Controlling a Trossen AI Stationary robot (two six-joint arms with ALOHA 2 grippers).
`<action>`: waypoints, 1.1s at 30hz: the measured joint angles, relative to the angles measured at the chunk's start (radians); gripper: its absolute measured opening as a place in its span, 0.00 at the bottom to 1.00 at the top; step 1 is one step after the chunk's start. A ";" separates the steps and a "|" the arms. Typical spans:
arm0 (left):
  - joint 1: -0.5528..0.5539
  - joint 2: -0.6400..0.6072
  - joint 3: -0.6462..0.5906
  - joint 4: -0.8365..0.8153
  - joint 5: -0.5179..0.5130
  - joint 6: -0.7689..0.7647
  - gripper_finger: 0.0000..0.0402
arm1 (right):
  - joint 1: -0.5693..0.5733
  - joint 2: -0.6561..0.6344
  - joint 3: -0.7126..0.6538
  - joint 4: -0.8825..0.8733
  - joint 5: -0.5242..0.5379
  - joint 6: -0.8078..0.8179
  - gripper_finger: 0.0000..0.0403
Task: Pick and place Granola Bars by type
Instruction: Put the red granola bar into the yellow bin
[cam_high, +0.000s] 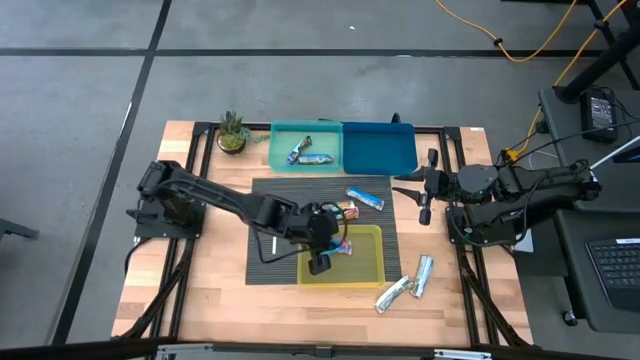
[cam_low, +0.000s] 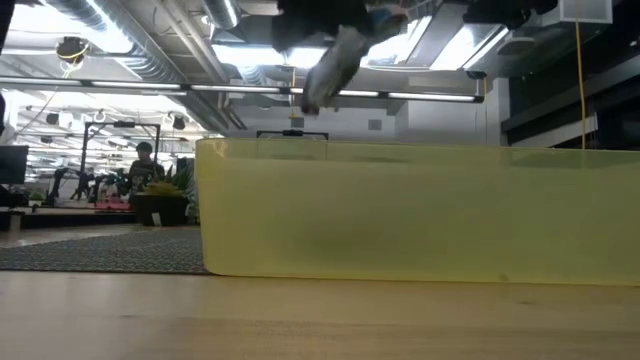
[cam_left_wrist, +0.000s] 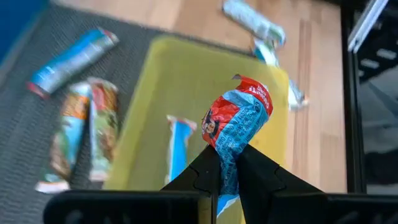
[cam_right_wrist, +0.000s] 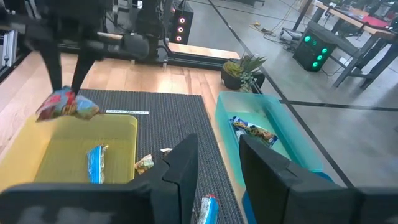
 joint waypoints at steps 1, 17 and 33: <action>0.003 0.013 0.000 0.003 0.018 -0.003 0.09 | 0.000 0.000 0.000 -0.004 0.000 0.000 0.30; 0.092 0.187 0.000 -0.015 0.244 0.131 0.09 | 0.000 0.000 0.000 -0.032 0.000 0.004 0.30; 0.106 0.280 0.000 0.005 0.325 0.103 0.09 | 0.000 0.000 0.000 -0.089 0.000 0.007 0.30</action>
